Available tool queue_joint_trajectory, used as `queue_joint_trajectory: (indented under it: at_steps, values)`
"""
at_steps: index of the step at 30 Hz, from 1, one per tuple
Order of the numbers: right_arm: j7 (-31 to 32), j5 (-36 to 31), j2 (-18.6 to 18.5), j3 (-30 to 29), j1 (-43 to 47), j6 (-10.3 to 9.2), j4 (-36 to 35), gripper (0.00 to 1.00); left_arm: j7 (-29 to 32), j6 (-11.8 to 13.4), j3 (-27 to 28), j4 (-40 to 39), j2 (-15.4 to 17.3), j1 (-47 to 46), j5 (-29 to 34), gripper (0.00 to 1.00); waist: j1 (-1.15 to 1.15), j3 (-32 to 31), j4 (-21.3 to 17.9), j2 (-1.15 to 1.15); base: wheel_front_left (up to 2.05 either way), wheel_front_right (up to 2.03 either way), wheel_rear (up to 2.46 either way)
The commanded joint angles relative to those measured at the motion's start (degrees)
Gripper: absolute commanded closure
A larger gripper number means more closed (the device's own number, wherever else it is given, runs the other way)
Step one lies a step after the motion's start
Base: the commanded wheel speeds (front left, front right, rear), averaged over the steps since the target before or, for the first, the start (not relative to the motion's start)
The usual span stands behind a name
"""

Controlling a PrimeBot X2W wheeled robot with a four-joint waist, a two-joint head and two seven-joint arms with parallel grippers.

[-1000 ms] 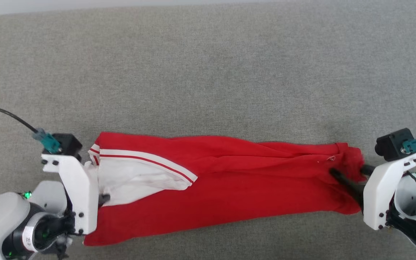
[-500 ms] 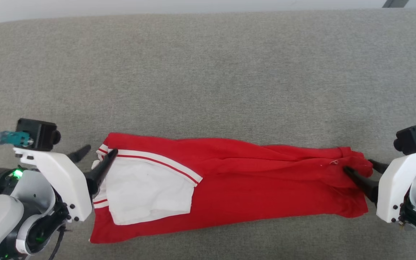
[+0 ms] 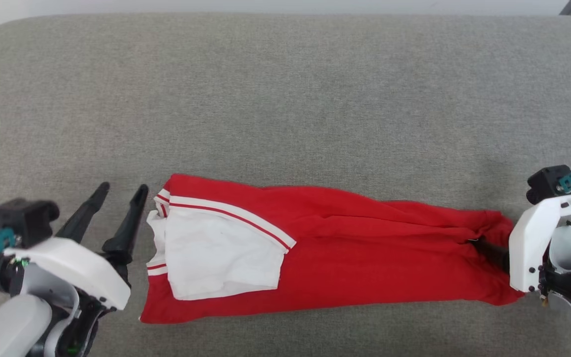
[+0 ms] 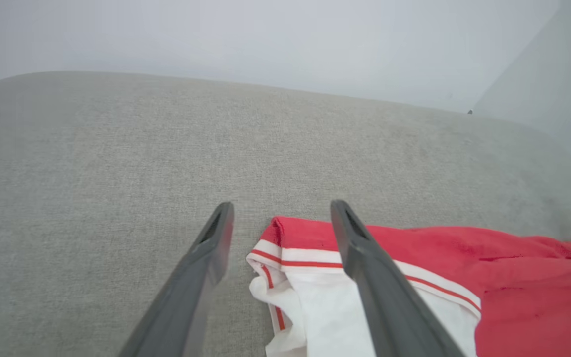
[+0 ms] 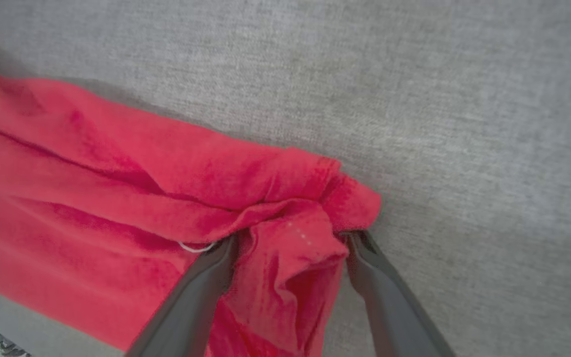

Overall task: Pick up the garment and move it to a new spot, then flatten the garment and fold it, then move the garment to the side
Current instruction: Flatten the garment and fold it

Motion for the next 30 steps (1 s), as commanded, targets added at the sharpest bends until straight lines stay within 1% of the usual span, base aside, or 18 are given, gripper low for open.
queue_joint_trajectory:
  at_steps: [1,4,6,10,14,19,24,29,30]
  values:
    - [1.4,1.7,2.5,3.4,1.2,0.46,1.5,1.00,-1.9,-0.6,0.6,0.6,-0.9,1.3,0.5,0.00,0.00,-0.1,0.3,0.00,0.00,0.00,0.00]
    - [1.3,4.5,1.8,3.6,0.0,0.44,0.8,1.00,-4.9,-1.3,2.3,2.5,-2.3,3.5,-0.1,0.00,0.00,-0.4,0.7,0.00,0.00,0.00,0.00]
    - [1.5,5.7,1.5,3.3,-0.2,0.44,0.5,1.00,-5.4,-1.5,2.9,3.1,-2.8,4.0,0.5,0.00,0.00,-0.5,0.8,0.00,0.00,0.00,0.00]
    - [2.1,8.0,-0.2,2.5,-1.1,0.38,-1.4,1.00,-6.6,-3.0,6.3,5.0,-5.4,7.0,1.5,0.00,0.00,-0.9,0.9,0.00,0.00,0.00,0.00]
    - [2.6,9.1,-1.9,1.0,-1.2,0.36,-3.2,1.00,-6.7,-5.1,12.1,5.6,-9.7,10.2,5.3,0.00,0.00,-1.4,0.8,0.00,0.00,0.00,0.00]
    - [2.5,8.7,-3.9,-2.6,-0.6,0.26,-3.8,1.00,-6.7,-8.5,19.6,5.5,-15.5,15.0,9.9,0.00,0.00,-2.1,0.5,0.00,0.00,0.00,0.00]
    - [2.8,7.7,-6.3,-7.5,0.2,0.25,-2.7,1.00,-6.7,-11.5,25.3,5.3,-19.9,18.6,15.1,0.00,0.00,-2.7,0.1,0.00,0.00,0.00,0.00]
    - [3.0,5.0,-8.8,-12.7,0.0,0.25,-0.5,1.00,-6.7,-14.2,30.4,5.1,-24.3,20.8,19.4,0.00,0.00,-3.1,-0.3,0.00,0.00,0.00,0.00]
    - [3.0,4.3,-9.3,-13.5,0.0,0.25,0.2,1.00,-6.7,-14.8,31.2,5.2,-25.4,21.0,19.3,0.00,0.00,-3.2,-0.4,0.00,0.00,0.00,0.00]
